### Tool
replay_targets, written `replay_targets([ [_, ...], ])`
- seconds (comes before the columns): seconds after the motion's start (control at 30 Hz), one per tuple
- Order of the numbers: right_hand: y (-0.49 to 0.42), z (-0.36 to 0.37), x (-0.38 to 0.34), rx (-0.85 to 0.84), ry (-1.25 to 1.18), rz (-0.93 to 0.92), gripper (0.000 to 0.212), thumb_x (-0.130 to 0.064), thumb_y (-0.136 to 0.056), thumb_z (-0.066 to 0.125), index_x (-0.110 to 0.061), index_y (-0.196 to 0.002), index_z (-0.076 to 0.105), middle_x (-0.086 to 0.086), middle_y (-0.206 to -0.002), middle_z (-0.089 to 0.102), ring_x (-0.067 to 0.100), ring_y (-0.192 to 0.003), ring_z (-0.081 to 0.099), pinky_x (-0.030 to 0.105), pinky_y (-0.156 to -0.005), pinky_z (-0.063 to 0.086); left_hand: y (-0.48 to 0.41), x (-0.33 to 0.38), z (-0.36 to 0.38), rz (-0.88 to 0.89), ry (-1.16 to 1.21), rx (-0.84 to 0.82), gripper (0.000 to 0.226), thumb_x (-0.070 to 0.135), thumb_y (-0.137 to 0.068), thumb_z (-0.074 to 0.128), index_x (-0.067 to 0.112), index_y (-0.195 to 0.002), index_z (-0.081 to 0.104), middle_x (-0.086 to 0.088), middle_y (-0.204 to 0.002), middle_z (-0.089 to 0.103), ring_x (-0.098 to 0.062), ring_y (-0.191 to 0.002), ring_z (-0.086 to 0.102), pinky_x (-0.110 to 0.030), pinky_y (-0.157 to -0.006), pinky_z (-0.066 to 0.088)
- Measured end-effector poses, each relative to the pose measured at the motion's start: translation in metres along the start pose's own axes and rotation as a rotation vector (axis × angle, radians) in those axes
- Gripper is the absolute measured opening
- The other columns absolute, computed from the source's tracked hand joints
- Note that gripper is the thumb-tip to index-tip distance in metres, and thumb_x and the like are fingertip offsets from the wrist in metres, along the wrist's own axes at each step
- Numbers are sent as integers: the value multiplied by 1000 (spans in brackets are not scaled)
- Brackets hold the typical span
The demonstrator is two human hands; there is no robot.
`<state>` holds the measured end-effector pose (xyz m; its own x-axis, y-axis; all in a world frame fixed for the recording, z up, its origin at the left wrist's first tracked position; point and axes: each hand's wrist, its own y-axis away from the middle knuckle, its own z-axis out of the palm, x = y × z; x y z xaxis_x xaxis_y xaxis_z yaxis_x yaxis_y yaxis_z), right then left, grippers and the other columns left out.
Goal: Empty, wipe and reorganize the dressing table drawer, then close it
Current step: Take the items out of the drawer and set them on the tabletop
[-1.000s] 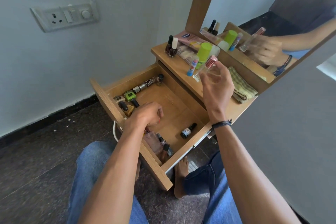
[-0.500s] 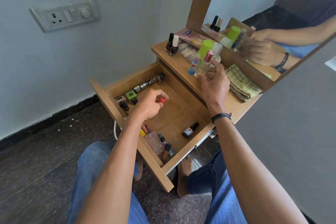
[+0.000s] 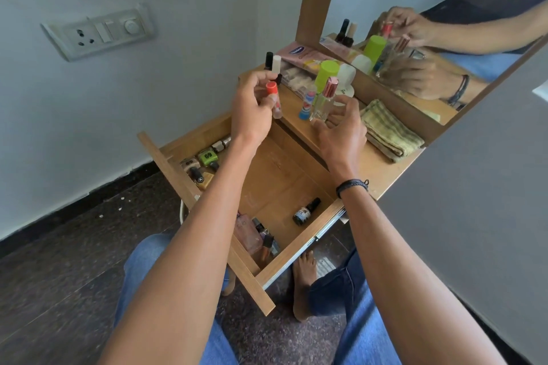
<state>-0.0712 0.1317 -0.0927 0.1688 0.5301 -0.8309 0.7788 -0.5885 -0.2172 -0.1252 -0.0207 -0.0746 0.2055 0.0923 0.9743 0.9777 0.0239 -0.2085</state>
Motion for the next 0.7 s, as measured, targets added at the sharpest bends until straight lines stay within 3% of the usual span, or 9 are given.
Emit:
replay_targets([
  [0.1,-1,0,0,-6,1,-4,56,-20,-84,82,-28,-131,53,-5,-117,70,4,-100,63,22,-80,49,-11,1,16,37,-10,-20,38,-9,-92,60,25,-109,61,-2,-105,64,-14,-88,67,-26,-66,60],
  [0.23,-2,-1,1,-23,16,-6,54,-19,-86,80,-26,-132,53,-4,-120,70,11,-104,66,33,-90,56,-20,-2,29,82,-68,-70,32,-6,-91,64,17,-113,63,9,-100,63,14,-87,59,-8,-65,50],
  [0.4,-1,0,-1,-35,36,-35,53,-17,-87,79,-22,-133,54,-2,-122,69,13,-106,67,37,-93,57,-21,-7,37,124,-124,-119,33,-4,-91,65,18,-115,64,-1,-118,65,12,-99,58,-8,-74,50],
  [0.53,0,0,-2,-37,53,-60,52,-17,-88,79,-21,-134,54,-1,-122,70,14,-107,67,31,-89,55,-20,-9,41,120,-102,-159,37,-8,-90,64,18,-117,64,-1,-120,65,-1,-107,60,-16,-83,54],
  [0.7,1,-2,-3,-37,56,-70,52,-18,-88,78,-21,-133,54,-1,-122,70,16,-107,66,29,-85,52,-18,-7,40,137,-94,-167,47,-11,-88,64,21,-123,60,5,-117,62,13,-103,54,-9,-77,52],
])
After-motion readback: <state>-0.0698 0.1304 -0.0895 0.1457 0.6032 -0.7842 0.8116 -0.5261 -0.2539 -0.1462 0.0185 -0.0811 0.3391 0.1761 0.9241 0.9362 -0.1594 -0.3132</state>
